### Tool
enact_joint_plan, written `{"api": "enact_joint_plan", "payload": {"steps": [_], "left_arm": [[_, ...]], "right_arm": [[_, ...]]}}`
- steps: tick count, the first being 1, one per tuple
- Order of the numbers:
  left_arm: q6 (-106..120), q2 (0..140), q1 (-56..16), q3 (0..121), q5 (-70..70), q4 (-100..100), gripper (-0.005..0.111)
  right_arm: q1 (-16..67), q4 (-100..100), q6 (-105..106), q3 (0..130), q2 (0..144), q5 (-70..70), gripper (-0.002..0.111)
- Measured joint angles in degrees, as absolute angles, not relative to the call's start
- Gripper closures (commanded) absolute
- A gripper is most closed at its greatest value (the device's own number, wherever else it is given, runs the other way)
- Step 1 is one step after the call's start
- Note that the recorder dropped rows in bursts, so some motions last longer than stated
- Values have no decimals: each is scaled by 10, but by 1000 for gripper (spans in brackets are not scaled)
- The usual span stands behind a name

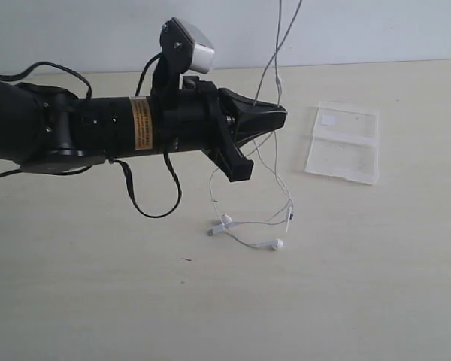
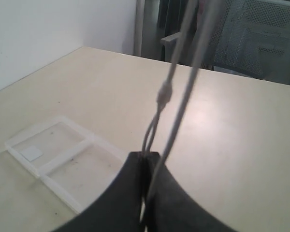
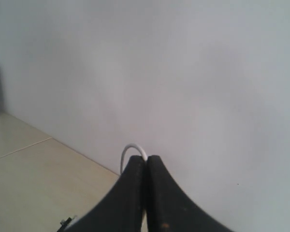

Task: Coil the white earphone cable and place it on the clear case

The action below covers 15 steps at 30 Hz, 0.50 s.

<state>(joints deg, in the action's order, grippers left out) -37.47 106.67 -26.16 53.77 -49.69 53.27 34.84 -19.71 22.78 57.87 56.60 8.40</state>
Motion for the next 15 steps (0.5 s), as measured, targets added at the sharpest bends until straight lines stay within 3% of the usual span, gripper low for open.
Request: {"api": "enact_joint_plan", "payload": {"steps": [15], "left_arm": [[-493,918,-174,537,-486,651,107]], "right_arm": [[348,-197,223,504,455,104,108]]}}
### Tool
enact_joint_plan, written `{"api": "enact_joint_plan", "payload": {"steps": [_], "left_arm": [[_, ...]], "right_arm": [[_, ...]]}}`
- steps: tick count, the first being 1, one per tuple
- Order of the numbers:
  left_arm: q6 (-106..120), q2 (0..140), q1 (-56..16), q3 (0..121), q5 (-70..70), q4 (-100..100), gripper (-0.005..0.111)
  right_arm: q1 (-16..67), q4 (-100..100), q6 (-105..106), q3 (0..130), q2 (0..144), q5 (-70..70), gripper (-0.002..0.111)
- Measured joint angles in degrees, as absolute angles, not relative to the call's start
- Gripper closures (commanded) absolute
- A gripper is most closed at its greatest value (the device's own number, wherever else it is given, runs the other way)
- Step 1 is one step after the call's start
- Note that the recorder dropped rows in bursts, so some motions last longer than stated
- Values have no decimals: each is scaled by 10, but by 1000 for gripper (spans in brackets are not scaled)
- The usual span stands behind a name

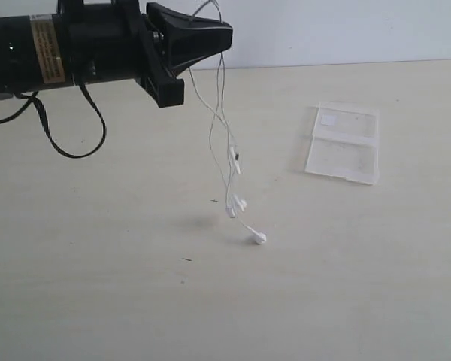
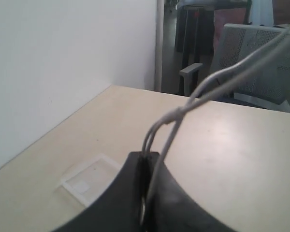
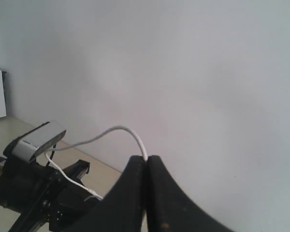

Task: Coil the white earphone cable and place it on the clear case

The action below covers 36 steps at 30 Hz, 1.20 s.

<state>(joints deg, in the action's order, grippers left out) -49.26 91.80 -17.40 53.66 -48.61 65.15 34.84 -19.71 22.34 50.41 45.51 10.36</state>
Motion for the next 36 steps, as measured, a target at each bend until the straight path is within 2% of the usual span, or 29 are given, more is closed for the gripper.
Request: {"api": "enact_joint_plan", "payload": {"steps": [23,29,36], "left_arm": [[-517,830,-173,556,-382,686,107],[-525,830,-173,564,-382,693,107],[-525,830,-173,565,-369,716,107]], "right_arm": [[348,-179,222,504,424,354,108],[348,-182,222,492,477,401,108],[348,-191,223,460,573,373,108]]}}
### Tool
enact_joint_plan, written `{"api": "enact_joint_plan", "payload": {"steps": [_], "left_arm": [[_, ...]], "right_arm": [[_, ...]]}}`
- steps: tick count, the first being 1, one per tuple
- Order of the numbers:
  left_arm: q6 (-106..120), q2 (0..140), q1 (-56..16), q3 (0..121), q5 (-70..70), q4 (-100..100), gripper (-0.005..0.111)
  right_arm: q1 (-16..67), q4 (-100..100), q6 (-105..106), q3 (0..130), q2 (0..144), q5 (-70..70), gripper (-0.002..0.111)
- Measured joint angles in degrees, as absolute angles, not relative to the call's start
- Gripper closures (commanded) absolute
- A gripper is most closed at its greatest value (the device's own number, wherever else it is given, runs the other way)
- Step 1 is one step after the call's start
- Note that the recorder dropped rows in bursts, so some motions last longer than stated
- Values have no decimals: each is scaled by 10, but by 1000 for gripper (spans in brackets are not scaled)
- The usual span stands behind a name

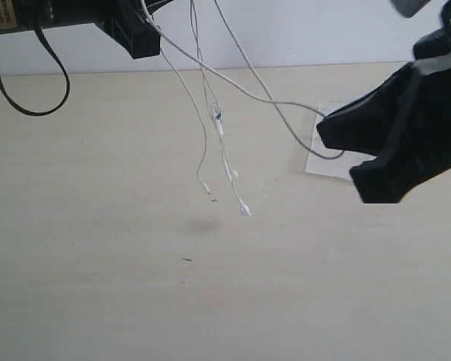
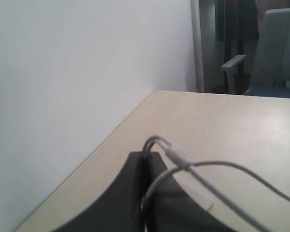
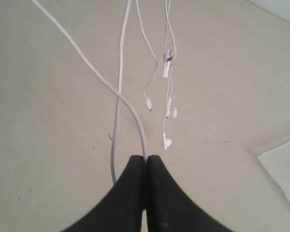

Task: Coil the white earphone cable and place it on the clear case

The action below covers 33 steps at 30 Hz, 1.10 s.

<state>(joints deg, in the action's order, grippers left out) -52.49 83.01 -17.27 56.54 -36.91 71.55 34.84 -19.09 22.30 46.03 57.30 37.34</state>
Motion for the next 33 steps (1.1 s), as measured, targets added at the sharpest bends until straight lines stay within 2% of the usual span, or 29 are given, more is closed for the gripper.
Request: {"api": "enact_joint_plan", "payload": {"steps": [17,21,24,28,30,33], "left_arm": [[-499,830,-173,573,-334,847,107],[-499,830,-173,580,-334,853,107],[-499,830,-173,581,-333,856,107],[-499,829,-173,581,-332,864,107],[-499,829,-173,581,-331,869,107],[-499,829,-173,581,-327,876,107]], "right_arm": [[348,-194,240,458,731,307,107],[348,-194,247,458,740,309,88],[348,-196,247,458,738,314,65],[348,-214,248,458,725,320,43],[348,-223,248,458,712,324,36],[348,-229,248,458,685,328,33]]}}
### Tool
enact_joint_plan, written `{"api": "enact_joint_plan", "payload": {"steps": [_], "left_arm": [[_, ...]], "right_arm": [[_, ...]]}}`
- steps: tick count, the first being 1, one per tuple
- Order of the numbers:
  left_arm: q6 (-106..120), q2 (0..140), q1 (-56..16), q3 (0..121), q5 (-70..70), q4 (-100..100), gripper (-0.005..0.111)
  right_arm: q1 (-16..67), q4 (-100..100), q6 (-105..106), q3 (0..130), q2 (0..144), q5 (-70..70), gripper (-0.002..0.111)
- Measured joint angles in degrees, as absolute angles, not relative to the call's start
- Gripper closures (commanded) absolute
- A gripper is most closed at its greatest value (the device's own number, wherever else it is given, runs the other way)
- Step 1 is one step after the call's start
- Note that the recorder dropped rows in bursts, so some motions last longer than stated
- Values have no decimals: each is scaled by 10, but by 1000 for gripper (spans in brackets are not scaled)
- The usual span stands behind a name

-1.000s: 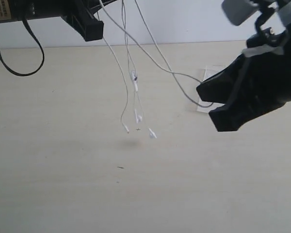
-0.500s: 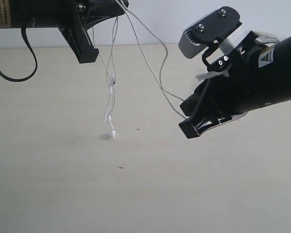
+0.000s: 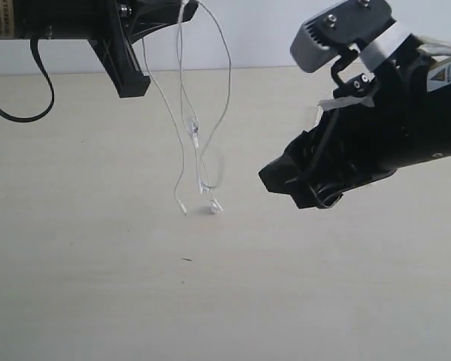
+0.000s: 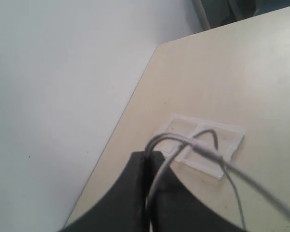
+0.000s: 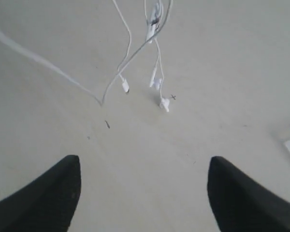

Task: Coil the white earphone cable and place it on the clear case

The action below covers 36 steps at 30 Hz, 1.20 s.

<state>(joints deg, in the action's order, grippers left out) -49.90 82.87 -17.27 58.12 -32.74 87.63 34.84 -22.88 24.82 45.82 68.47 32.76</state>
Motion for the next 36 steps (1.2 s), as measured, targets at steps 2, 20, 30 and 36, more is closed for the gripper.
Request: {"api": "enact_joint_plan", "payload": {"steps": [2,20,30,36], "left_arm": [[-499,829,-173,581,-326,878,107],[-453,829,-173,581,-383,888,107],[-450,829,-173,593,-441,912,107],[-451,829,-173,603,-494,916,107]], "right_arm": [[348,-230,248,458,665,329,33],[348,-263,345,456,623,261,21],[348,-355,445,455,620,277,21],[348,-367,461,455,620,274,21]]}}
